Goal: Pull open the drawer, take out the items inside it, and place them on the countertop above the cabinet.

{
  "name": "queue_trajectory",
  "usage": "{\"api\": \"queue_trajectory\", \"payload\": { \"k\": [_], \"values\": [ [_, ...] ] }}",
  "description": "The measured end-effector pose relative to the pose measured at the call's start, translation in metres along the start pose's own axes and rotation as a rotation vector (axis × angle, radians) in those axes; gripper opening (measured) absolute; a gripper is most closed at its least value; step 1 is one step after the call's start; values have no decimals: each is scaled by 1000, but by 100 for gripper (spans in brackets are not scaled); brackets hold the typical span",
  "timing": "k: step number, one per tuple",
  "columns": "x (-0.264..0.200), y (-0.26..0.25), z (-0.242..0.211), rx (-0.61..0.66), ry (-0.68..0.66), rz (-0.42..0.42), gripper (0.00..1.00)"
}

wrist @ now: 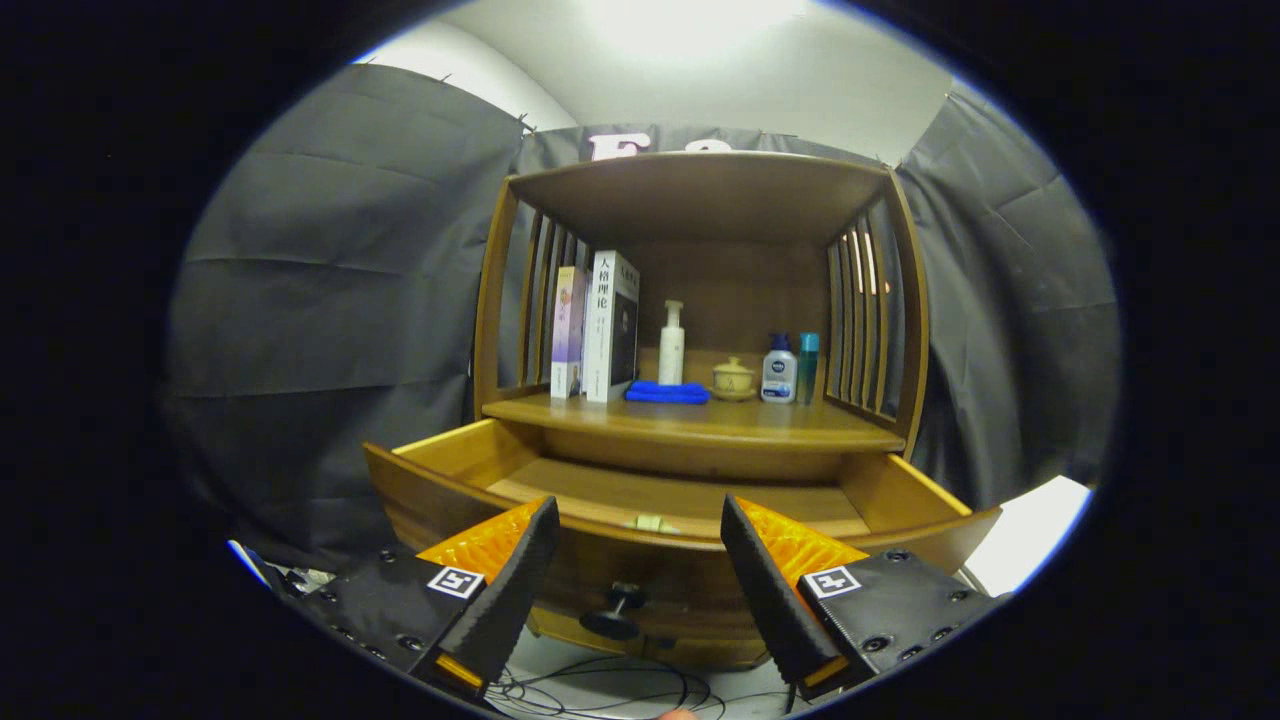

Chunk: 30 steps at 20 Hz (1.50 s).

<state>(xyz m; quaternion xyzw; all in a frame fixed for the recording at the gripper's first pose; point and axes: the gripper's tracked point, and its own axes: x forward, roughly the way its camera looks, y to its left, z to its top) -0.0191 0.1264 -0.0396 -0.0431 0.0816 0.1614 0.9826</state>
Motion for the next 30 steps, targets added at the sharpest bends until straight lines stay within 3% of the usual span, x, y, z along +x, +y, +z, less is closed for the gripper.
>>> {"api": "queue_trajectory", "payload": {
  "k": [4, 9, 13, 22, 26, 30],
  "values": [
    [26, -5, 25, 48, 28, 23, 100],
    [67, -2, 18, 168, 194, 91, 99],
    [97, -17, 11, 157, 283, 62, 98],
    [131, -20, -47, 94, 600, 72, 98],
    [129, -11, -75, 155, 715, 108, 98],
    [124, -12, -97, 123, 779, 110, 89]
  ]
}}
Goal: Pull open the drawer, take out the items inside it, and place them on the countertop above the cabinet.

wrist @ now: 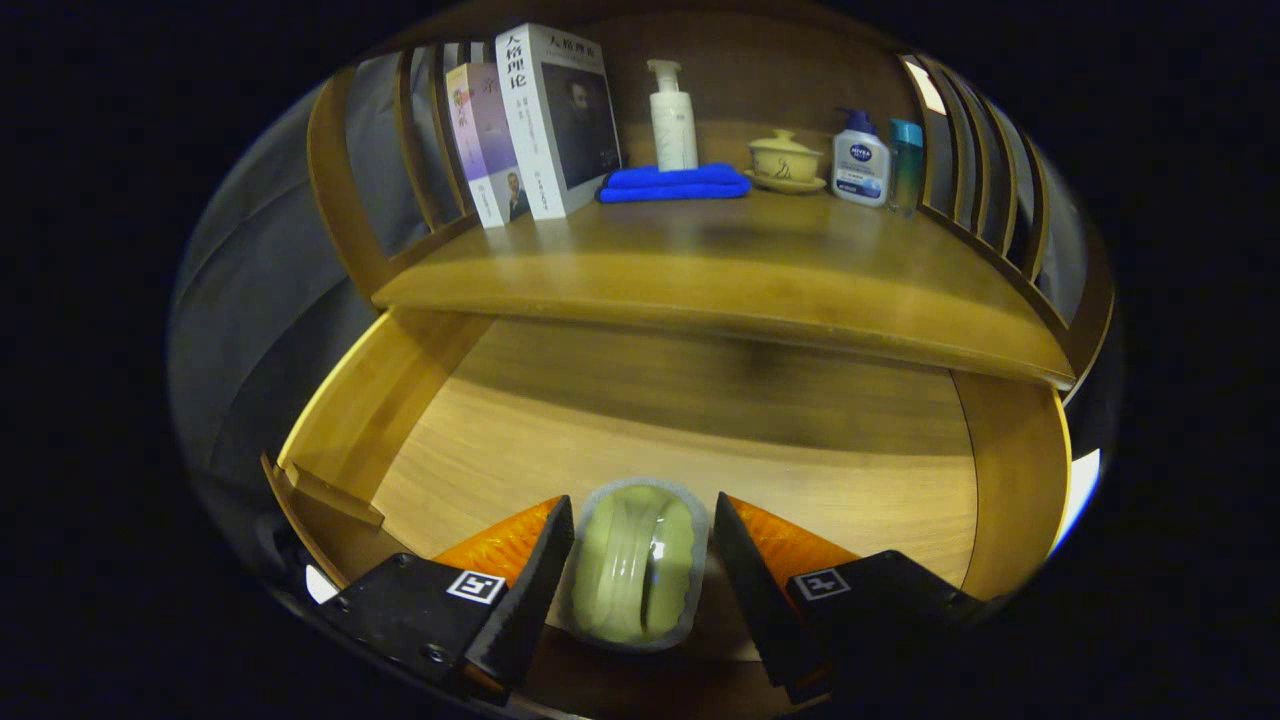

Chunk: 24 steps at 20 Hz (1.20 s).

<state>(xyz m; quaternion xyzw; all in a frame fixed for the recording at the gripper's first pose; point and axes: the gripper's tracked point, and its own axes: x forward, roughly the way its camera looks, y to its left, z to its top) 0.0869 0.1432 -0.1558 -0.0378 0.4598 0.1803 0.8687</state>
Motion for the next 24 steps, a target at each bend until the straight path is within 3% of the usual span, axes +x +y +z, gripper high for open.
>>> {"api": "queue_trajectory", "payload": {
  "k": [3, 6, 7, 12, 24],
  "values": [
    [3, -1, -3, 4, 14, -2, 73],
    [5, 2, -6, 16, 28, 22, 43],
    [5, 0, -6, -1, 27, 15, 43],
    [-4, 4, 4, -40, -64, 45, 12],
    [-58, 21, 48, -157, -281, 59, 12]
  ]
}}
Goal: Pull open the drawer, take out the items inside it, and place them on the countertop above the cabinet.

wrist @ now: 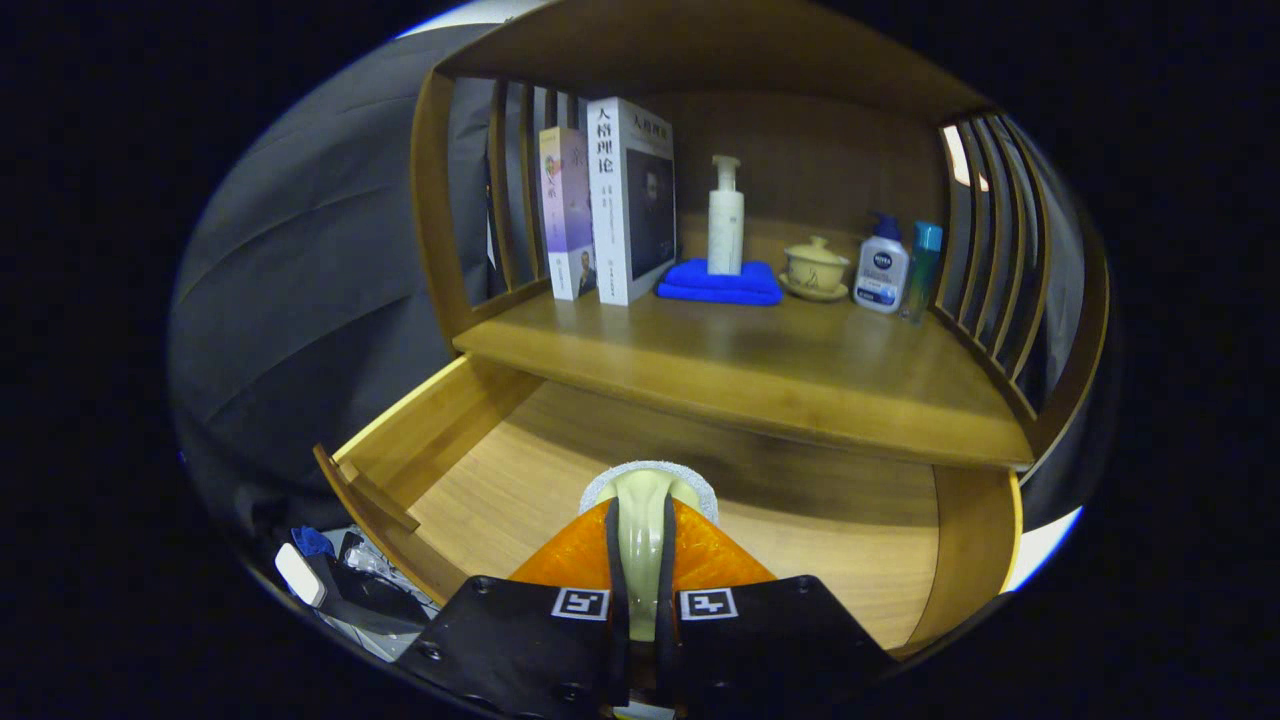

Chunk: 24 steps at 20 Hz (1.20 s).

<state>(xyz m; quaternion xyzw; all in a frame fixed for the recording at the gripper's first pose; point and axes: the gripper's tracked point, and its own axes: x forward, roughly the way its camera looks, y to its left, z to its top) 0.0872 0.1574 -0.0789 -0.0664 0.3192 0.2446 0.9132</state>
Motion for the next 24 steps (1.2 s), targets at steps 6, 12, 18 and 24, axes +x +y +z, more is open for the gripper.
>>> {"api": "queue_trajectory", "payload": {
  "k": [6, 12, 18, 24],
  "values": [
    [-14, 1, 54, -10, -108, -5, 12],
    [-6, -17, 108, 46, -168, -47, 12],
    [23, -55, 137, 124, -186, -158, 12],
    [57, -88, 138, 276, -145, -238, 14]
  ]
}}
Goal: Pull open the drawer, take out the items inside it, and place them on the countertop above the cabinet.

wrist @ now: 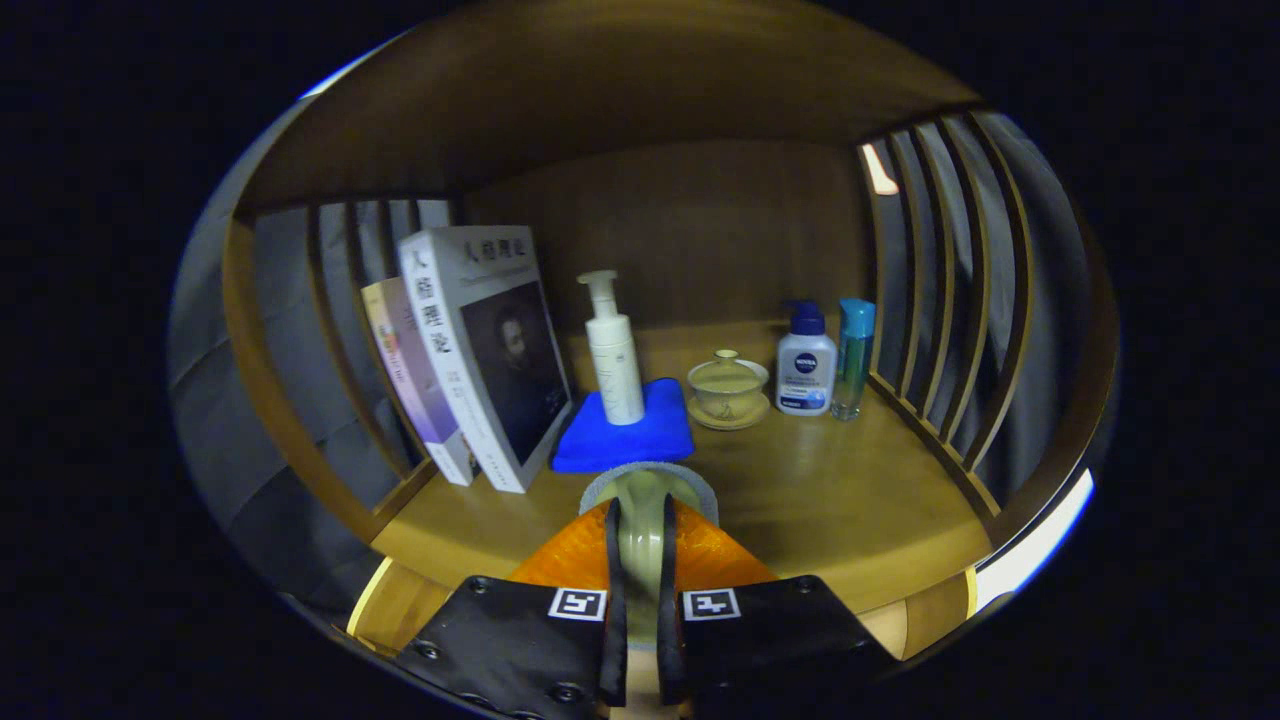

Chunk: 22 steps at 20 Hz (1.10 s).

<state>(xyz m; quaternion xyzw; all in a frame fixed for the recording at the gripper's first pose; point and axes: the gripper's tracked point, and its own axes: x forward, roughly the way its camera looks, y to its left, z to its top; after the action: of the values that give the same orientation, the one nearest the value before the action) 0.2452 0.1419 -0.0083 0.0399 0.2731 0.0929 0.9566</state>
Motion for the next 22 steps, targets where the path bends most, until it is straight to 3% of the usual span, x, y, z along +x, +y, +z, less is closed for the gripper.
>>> {"api": "queue_trajectory", "payload": {
  "k": [6, 10, 12, 16, 22],
  "values": [
    [25, -16, 0, 119, 2, -64, 18],
    [35, -11, -12, 131, 51, -49, 24],
    [33, -14, -16, 105, 53, -57, 36],
    [15, -12, -18, 34, 3, -51, 100],
    [-46, -15, -13, -71, -180, -81, 98]
  ]
}}
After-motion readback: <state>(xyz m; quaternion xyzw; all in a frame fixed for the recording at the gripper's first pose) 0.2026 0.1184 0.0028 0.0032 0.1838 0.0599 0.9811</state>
